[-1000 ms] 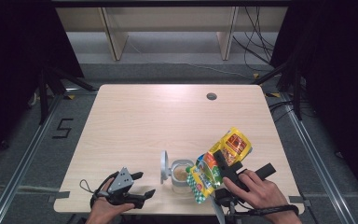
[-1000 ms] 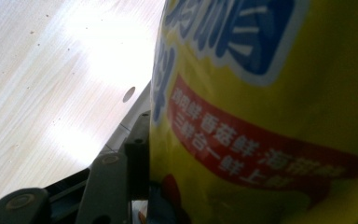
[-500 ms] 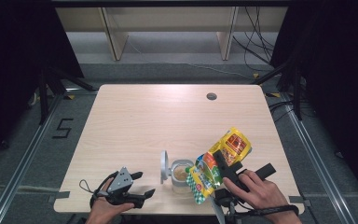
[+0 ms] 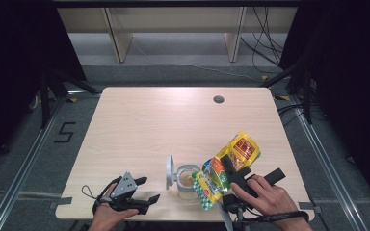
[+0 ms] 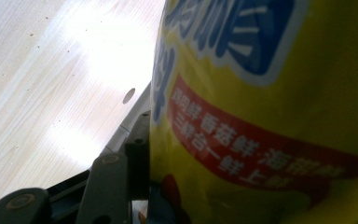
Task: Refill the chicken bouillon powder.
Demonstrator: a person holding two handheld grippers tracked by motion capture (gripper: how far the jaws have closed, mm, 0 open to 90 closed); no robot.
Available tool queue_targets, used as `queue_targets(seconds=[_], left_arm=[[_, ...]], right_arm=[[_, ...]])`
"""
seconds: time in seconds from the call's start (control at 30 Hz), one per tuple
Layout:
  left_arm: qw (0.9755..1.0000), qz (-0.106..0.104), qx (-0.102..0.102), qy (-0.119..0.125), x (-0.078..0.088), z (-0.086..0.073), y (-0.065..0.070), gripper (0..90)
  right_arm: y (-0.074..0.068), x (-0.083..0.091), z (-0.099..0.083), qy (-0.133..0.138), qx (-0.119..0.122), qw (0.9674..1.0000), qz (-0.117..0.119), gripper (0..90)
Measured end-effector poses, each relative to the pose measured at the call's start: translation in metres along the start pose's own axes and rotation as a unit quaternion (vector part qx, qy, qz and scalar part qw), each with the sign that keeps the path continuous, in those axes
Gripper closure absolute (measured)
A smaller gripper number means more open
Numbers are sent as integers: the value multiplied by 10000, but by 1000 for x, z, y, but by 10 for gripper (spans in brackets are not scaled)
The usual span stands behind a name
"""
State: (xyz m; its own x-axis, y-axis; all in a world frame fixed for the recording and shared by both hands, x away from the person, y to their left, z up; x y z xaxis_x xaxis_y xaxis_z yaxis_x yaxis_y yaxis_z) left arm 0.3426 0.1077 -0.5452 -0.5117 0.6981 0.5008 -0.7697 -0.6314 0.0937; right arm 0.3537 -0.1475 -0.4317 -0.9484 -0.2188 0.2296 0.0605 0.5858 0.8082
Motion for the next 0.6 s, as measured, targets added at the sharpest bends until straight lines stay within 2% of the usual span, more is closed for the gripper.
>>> queue_targets(seconds=[0.1,0.13,0.23,0.27,0.3,0.33,0.4,0.47,0.6], left_arm=[[10000,10,1,-4,1,0,0,226],[10000,12,-31,-8,1,0,-1,226],[10000,25,-49,-1,2,1,-1,226],[9999,8,-168,-6,2,1,-2,225],[9999,8,-168,-6,2,1,-2,225],[10000,38,-28,-19,2,0,-1,225],[10000,18,-31,-8,1,1,-1,226],[9999,9,-165,-14,2,1,-2,225],[9999,11,-152,-13,2,1,-2,225]], right_arm=[[1,0,-1,-10,0,10000,-82,523],[0,0,0,-4,10,10000,-11,523],[1,0,0,-12,10,10000,-61,523],[0,0,0,-18,26,10000,-59,523],[0,0,0,-18,26,10000,-59,523],[-1,0,2,9,20,10000,12,523],[0,0,2,23,29,10000,-57,523],[0,-1,3,15,54,10000,-56,523],[-1,-1,2,15,19,10000,8,523]])
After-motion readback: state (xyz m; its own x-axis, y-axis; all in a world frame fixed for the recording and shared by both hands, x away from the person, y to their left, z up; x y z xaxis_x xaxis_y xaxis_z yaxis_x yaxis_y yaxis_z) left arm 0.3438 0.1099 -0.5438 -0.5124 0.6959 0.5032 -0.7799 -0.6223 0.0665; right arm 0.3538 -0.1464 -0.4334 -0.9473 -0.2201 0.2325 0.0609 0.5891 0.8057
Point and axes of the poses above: each handheld gripper's, and its own axes: x roughly backward along the jaws, z roughly out of its top, y roughly to its right, the point moved 9 cm from there along -x, roughly forward along the jaws
